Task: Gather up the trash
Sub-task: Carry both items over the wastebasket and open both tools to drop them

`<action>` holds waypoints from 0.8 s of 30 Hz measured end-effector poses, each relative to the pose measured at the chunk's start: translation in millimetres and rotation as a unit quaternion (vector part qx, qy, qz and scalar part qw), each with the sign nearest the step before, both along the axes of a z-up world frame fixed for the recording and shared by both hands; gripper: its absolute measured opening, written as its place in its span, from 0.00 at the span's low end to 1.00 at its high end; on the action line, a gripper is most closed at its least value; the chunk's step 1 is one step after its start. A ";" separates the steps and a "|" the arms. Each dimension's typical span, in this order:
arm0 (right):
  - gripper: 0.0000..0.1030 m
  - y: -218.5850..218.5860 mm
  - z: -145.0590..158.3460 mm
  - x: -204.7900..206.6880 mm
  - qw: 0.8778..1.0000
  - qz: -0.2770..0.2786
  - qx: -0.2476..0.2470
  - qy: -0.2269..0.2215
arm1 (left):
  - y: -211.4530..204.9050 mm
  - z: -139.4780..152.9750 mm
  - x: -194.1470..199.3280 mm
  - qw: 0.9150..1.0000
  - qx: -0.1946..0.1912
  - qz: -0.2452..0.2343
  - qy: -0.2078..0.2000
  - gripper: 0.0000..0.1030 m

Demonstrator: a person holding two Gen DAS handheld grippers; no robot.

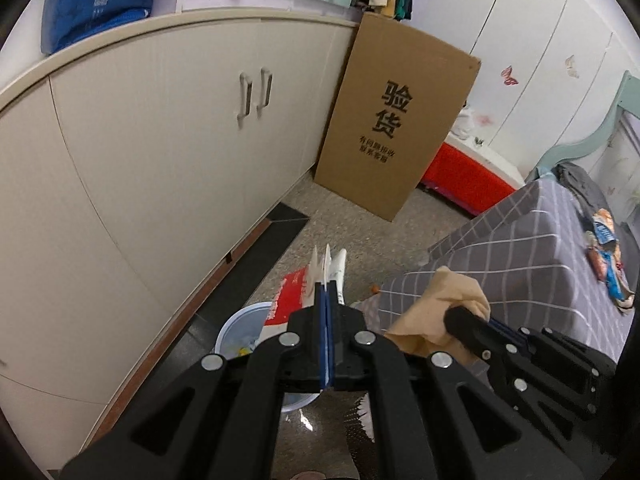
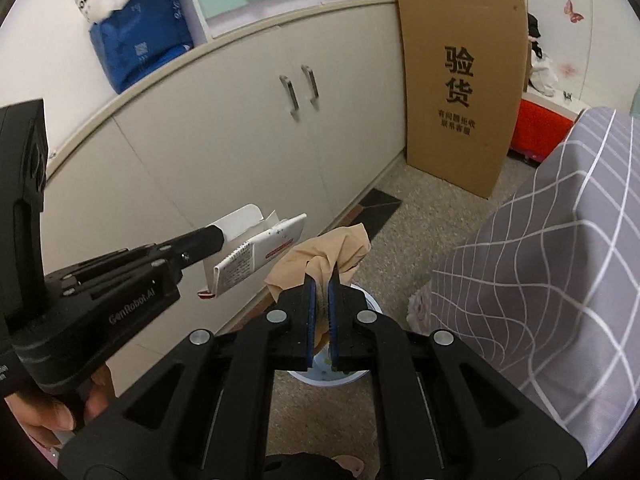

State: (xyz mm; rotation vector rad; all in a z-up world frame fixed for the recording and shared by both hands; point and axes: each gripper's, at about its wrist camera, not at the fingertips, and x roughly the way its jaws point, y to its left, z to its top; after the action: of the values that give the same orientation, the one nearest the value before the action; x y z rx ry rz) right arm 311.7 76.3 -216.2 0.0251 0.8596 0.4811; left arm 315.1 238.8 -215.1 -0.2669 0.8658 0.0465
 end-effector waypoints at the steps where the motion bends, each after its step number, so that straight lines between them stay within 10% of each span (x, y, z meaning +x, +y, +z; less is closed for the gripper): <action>1: 0.05 -0.2 -3.4 1.6 1.000 -0.002 -0.001 0.002 | 1.3 -3.5 4.0 1.000 0.003 0.002 0.005 0.06; 3: 0.05 -0.8 -8.6 4.4 1.000 -0.005 -0.002 0.007 | 2.6 -8.3 9.7 1.000 0.014 0.009 0.019 0.57; 4: 0.05 -1.1 -11.2 4.9 1.000 -0.006 -0.003 0.009 | 2.2 -9.8 11.1 0.999 0.027 0.019 0.025 0.67; 24: 0.06 17.3 -17.9 5.0 1.000 0.008 0.000 0.022 | 14.5 -8.9 -11.2 0.995 0.086 0.052 0.022 0.74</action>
State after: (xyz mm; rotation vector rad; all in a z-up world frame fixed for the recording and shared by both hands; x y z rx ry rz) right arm 316.7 93.6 -234.2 0.0278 0.9038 0.4975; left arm 303.9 253.3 -223.9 -0.1499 0.8859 0.2225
